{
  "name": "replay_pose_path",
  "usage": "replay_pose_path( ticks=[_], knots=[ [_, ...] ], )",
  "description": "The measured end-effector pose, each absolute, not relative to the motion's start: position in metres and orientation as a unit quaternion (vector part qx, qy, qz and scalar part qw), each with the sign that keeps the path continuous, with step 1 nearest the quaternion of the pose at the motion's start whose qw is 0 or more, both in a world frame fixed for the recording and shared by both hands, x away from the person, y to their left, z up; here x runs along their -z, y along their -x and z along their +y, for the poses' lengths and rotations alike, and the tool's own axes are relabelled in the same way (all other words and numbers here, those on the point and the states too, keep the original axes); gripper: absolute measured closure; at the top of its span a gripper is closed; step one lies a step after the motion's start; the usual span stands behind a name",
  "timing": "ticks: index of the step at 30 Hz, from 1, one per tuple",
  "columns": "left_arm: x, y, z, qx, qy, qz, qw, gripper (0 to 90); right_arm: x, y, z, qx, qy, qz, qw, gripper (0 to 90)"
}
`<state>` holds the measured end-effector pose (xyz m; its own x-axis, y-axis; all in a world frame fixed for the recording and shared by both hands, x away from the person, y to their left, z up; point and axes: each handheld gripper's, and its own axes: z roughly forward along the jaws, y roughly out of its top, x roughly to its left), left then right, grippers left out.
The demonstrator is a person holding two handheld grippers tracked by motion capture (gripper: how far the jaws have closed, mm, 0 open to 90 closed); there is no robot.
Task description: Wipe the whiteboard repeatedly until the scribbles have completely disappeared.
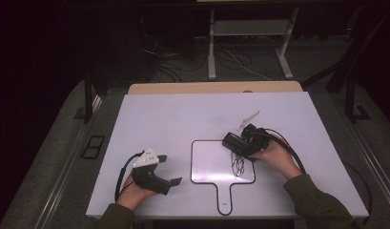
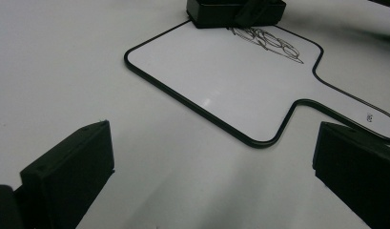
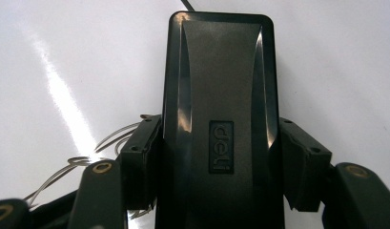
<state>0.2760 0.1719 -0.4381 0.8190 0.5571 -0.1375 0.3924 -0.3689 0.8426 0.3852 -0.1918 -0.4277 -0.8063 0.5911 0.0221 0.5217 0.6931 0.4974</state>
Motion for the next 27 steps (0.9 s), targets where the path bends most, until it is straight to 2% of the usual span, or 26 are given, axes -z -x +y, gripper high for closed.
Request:
replay_pose_path(
  ticks=[27],
  knots=[
    [0.437, -0.275, 0.172, -0.086, -0.822, 0.288, 0.484, 0.0, 0.423, -0.371, -0.181, -0.235, -0.267, 0.933, 0.061, 38.5]
  ],
)
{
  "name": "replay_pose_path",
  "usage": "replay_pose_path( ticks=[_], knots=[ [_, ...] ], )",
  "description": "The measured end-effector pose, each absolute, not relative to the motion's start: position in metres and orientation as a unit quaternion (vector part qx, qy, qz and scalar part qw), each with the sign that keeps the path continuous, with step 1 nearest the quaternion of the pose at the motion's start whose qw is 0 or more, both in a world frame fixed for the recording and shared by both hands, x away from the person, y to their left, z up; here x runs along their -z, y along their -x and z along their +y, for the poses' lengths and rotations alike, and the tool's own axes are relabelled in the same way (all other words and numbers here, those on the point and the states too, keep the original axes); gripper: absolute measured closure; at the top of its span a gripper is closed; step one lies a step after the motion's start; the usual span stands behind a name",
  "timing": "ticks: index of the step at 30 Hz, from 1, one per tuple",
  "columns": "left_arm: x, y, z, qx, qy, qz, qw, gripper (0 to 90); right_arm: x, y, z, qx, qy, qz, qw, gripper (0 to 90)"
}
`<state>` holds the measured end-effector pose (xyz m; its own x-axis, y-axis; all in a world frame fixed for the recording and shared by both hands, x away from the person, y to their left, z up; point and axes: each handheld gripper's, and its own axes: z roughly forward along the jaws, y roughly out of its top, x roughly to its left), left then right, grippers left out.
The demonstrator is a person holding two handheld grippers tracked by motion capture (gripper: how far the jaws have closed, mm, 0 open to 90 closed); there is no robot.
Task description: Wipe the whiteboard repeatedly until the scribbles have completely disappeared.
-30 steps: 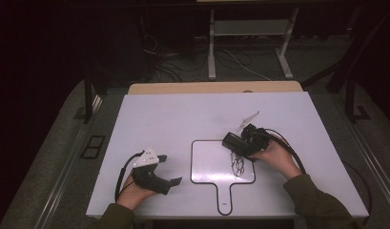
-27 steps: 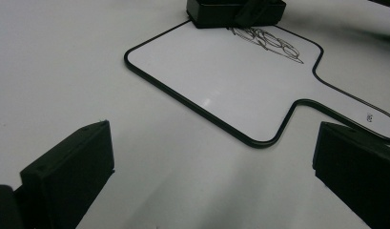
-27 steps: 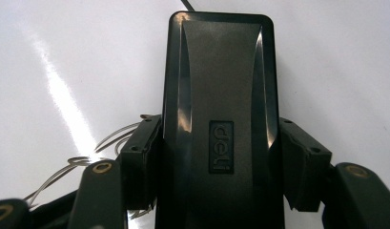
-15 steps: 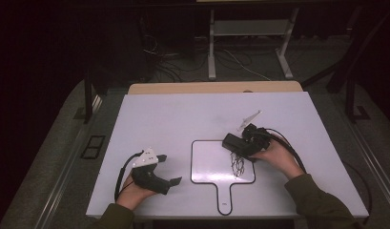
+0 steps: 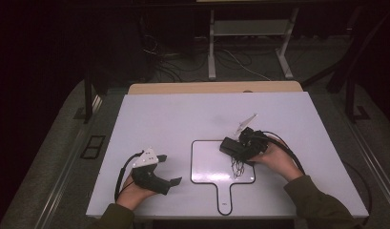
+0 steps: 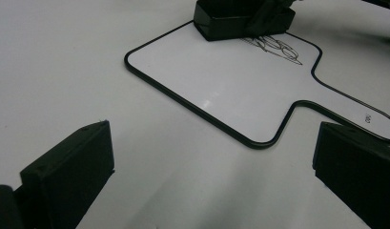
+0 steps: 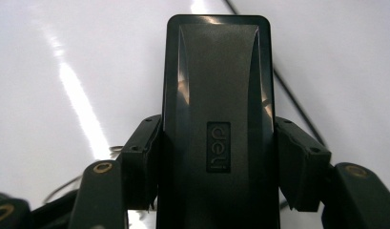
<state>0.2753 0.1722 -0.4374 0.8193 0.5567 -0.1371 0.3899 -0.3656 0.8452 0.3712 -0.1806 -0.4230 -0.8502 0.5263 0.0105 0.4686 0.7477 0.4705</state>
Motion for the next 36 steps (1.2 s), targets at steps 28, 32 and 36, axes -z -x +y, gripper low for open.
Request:
replay_pose_path(
  ticks=[28, 32, 36],
  knots=[
    [0.438, -0.275, 0.17, -0.084, -0.825, 0.284, 0.48, 0.0, 0.423, -0.384, -0.19, -0.23, -0.312, 0.919, 0.074, 38.6],
    [0.438, -0.275, 0.17, -0.084, -0.826, 0.284, 0.48, 0.0, 0.423, -0.38, -0.177, -0.236, -0.288, 0.926, 0.066, 38.5],
    [0.438, -0.274, 0.17, -0.085, -0.824, 0.285, 0.483, 0.0, 0.423, -0.384, -0.174, -0.232, -0.292, 0.925, 0.073, 38.6]
  ],
)
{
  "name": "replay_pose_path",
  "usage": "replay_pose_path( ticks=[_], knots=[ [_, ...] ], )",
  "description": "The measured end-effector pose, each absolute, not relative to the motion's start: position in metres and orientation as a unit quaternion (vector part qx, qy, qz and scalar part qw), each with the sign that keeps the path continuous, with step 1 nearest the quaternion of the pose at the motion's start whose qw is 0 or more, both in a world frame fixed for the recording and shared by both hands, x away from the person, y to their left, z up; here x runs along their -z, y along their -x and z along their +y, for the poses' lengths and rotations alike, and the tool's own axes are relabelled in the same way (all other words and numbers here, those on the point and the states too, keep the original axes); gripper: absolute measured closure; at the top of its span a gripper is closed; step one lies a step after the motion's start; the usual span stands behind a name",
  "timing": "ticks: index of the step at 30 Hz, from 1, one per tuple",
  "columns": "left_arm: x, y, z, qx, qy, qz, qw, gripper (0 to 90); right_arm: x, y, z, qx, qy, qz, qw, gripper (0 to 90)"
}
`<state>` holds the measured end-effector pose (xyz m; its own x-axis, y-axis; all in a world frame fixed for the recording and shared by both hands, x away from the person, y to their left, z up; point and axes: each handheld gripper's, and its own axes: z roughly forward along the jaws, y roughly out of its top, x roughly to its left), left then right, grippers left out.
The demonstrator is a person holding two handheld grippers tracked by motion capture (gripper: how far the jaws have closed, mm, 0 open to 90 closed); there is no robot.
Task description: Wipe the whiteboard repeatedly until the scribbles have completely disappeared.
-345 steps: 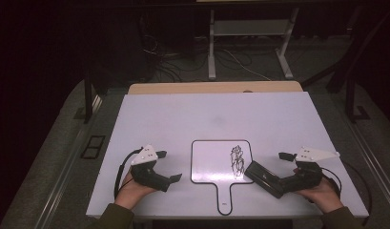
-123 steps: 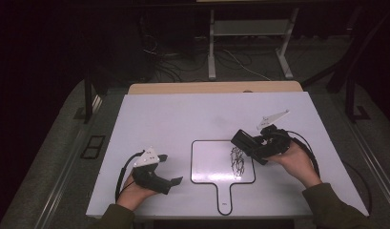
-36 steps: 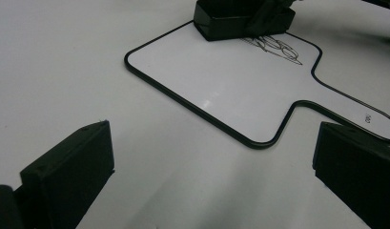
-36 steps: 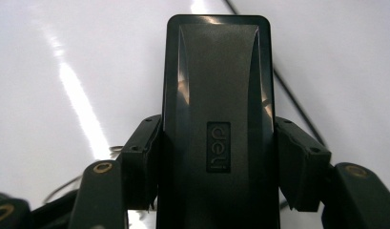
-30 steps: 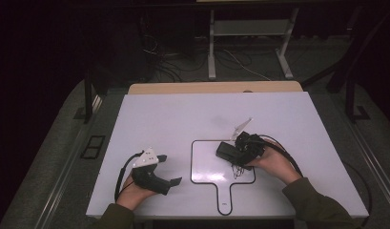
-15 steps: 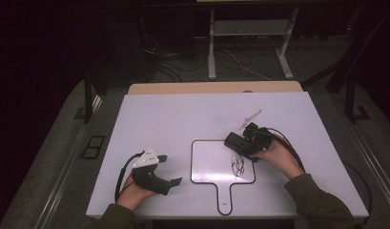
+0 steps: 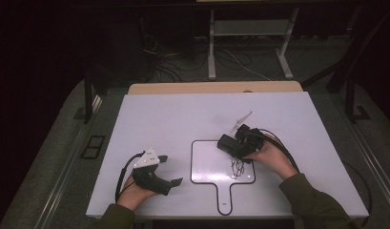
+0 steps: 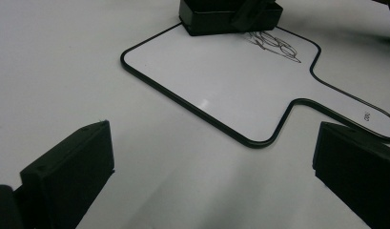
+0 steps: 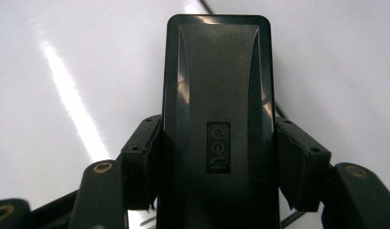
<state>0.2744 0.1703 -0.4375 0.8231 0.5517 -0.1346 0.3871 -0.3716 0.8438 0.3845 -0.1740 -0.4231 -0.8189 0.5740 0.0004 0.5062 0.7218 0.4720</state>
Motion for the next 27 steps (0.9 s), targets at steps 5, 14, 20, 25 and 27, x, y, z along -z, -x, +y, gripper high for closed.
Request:
replay_pose_path(
  ticks=[5, 14, 20, 25, 27],
  knots=[
    [0.438, -0.275, 0.171, -0.086, -0.824, 0.284, 0.482, 0.0, 0.423, -0.394, -0.187, -0.231, -0.32, 0.915, 0.08, 38.6],
    [0.437, -0.275, 0.17, -0.085, -0.825, 0.284, 0.481, 0.0, 0.423, -0.397, -0.196, -0.227, -0.344, 0.907, 0.083, 38.6],
    [0.438, -0.275, 0.17, -0.084, -0.825, 0.284, 0.481, 0.0, 0.423, -0.39, -0.18, -0.229, -0.314, 0.919, 0.071, 38.6],
    [0.437, -0.274, 0.17, -0.085, -0.825, 0.284, 0.481, 0.0, 0.422, -0.389, -0.173, -0.223, -0.3, 0.924, 0.075, 38.6],
    [0.437, -0.274, 0.17, -0.085, -0.824, 0.284, 0.483, 0.0, 0.422, -0.392, -0.178, -0.224, -0.315, 0.919, 0.077, 38.6]
  ],
)
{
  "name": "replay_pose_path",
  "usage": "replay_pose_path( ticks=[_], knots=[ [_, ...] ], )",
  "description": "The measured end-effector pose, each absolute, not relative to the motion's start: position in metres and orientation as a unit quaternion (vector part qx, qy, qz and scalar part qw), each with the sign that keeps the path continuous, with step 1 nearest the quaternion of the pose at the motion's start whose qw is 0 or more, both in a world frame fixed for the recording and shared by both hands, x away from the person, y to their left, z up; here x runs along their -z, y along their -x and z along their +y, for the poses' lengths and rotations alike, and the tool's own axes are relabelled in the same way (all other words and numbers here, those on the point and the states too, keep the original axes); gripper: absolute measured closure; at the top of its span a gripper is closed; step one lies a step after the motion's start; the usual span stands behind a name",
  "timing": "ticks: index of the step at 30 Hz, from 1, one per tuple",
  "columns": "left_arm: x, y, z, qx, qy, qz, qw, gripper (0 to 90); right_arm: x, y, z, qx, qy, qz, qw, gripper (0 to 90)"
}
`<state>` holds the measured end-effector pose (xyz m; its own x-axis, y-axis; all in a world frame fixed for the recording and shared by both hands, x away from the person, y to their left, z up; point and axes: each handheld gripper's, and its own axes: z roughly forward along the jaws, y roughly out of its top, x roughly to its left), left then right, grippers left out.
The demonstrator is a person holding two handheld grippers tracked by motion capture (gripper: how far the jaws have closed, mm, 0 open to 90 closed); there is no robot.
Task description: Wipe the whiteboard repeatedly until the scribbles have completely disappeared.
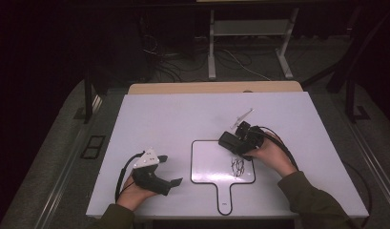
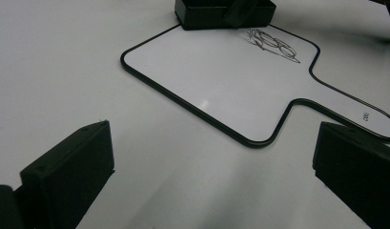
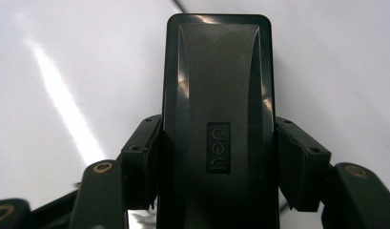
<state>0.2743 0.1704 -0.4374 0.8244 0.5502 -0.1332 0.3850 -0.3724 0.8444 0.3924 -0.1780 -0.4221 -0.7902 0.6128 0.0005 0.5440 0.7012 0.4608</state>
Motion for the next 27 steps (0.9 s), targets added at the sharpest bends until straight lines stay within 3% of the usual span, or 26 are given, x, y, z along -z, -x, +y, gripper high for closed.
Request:
replay_pose_path(
  ticks=[9, 20, 27],
  knots=[
    [0.437, -0.274, 0.171, -0.086, -0.824, 0.285, 0.482, 0.0, 0.422, -0.401, -0.203, -0.219, -0.352, 0.905, 0.09, 38.6],
    [0.438, -0.274, 0.17, -0.085, -0.824, 0.285, 0.483, 0.0, 0.421, -0.393, -0.194, -0.21, -0.331, 0.917, 0.077, 38.6],
    [0.438, -0.275, 0.17, -0.084, -0.826, 0.283, 0.479, 0.0, 0.421, -0.404, -0.199, -0.208, -0.353, 0.907, 0.094, 38.6]
  ],
)
